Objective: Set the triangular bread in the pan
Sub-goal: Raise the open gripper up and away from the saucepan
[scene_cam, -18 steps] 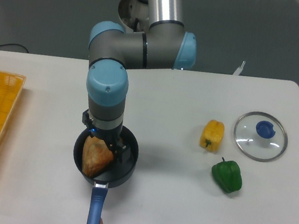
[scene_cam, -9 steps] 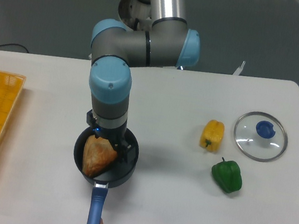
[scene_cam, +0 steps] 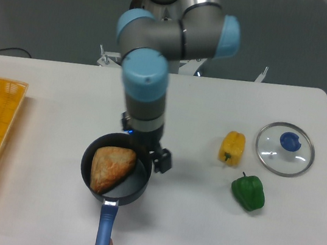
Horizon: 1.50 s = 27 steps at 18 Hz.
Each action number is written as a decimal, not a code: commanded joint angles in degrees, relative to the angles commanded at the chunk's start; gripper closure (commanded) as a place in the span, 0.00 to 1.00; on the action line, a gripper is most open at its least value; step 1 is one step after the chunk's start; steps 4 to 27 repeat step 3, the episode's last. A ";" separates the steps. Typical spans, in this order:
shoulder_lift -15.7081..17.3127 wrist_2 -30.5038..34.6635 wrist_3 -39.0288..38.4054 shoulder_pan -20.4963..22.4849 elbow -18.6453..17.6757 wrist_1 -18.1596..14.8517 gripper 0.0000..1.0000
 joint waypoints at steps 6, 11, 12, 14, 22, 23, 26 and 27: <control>-0.09 -0.17 2.99 2.46 -0.44 0.00 0.00; -0.09 -0.17 2.99 2.46 -0.44 0.00 0.00; -0.09 -0.17 2.99 2.46 -0.44 0.00 0.00; -0.09 -0.17 2.99 2.46 -0.44 0.00 0.00; -0.09 -0.17 2.99 2.46 -0.44 0.00 0.00; -0.09 -0.17 2.99 2.46 -0.44 0.00 0.00; -0.09 -0.17 2.99 2.46 -0.44 0.00 0.00; -0.09 -0.17 2.99 2.46 -0.44 0.00 0.00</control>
